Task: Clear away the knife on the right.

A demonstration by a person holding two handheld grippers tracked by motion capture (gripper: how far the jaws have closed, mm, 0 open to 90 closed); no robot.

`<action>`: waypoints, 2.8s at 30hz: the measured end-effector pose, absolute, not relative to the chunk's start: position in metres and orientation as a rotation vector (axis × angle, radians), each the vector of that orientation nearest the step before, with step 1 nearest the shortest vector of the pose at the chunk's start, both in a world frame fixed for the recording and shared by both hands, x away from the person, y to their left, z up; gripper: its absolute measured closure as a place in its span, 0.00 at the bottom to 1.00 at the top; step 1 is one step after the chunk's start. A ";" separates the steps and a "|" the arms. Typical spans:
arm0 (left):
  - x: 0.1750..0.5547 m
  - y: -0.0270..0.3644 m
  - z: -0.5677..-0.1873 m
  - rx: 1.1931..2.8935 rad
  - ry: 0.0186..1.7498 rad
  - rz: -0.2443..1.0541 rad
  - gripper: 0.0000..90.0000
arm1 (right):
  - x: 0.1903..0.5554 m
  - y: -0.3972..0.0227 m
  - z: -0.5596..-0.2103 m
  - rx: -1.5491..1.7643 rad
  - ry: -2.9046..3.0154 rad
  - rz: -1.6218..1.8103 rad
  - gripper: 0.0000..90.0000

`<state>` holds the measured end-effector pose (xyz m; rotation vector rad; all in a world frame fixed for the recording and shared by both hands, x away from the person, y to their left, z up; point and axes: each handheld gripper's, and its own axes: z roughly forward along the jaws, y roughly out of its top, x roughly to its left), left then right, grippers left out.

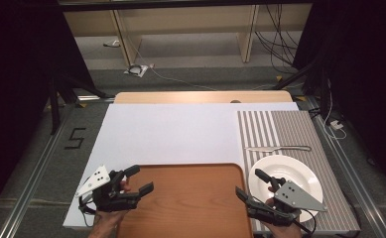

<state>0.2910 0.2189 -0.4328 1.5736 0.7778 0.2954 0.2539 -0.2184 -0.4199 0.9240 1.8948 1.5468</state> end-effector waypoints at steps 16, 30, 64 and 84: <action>0.291 0.220 -0.432 1.569 0.775 0.299 0.18 | 0.256 -0.223 -0.415 0.897 1.880 1.482 0.25; 0.291 0.220 -0.432 1.566 0.776 0.299 0.18 | 0.259 -0.229 -0.405 0.860 1.869 1.388 0.24; 0.298 0.222 -0.435 1.550 0.804 0.285 0.18 | 0.363 -0.295 -0.383 1.076 2.132 0.819 0.24; 0.297 0.223 -0.433 1.531 0.801 0.285 0.18 | 0.448 -0.330 -0.403 1.298 2.342 0.548 0.29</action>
